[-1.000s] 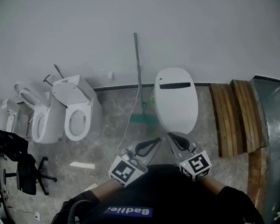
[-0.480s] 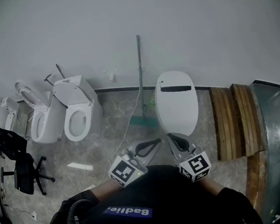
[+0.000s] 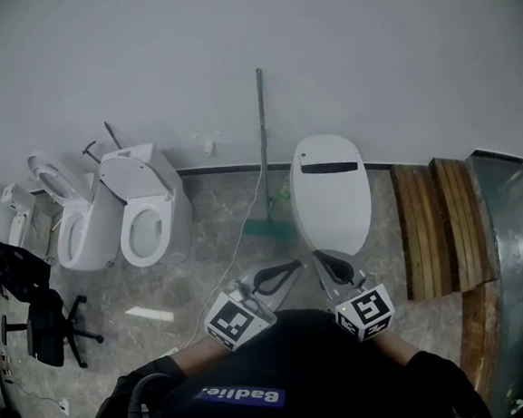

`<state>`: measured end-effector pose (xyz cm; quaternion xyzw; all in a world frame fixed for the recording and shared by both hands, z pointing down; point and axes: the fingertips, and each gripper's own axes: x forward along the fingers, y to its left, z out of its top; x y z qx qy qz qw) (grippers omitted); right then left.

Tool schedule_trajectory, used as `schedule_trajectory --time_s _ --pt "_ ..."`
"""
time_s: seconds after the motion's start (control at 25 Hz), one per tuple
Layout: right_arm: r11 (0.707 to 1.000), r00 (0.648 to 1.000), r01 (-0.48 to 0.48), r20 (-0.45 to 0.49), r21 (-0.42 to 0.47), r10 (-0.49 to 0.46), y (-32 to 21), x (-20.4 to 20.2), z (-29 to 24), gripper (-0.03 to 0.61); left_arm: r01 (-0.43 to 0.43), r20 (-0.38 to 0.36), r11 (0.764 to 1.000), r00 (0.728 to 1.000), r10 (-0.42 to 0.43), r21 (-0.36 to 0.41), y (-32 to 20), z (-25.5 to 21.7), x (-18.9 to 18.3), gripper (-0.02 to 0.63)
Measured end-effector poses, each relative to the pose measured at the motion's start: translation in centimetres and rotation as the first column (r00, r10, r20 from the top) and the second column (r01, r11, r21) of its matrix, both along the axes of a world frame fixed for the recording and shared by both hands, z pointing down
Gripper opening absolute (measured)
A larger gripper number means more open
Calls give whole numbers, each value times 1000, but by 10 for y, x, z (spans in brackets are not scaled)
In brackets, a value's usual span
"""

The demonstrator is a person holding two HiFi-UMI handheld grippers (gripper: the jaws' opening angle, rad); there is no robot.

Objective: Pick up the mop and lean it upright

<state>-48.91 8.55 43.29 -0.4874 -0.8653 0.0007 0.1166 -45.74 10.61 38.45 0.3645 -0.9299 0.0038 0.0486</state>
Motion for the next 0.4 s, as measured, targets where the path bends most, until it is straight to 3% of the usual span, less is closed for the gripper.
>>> schedule_trajectory --time_s 0.4 --pt "1000 1000 1 -7 9 -1 1 1 2 3 3 4 1000 1000 -3 -16 3 5 1 20"
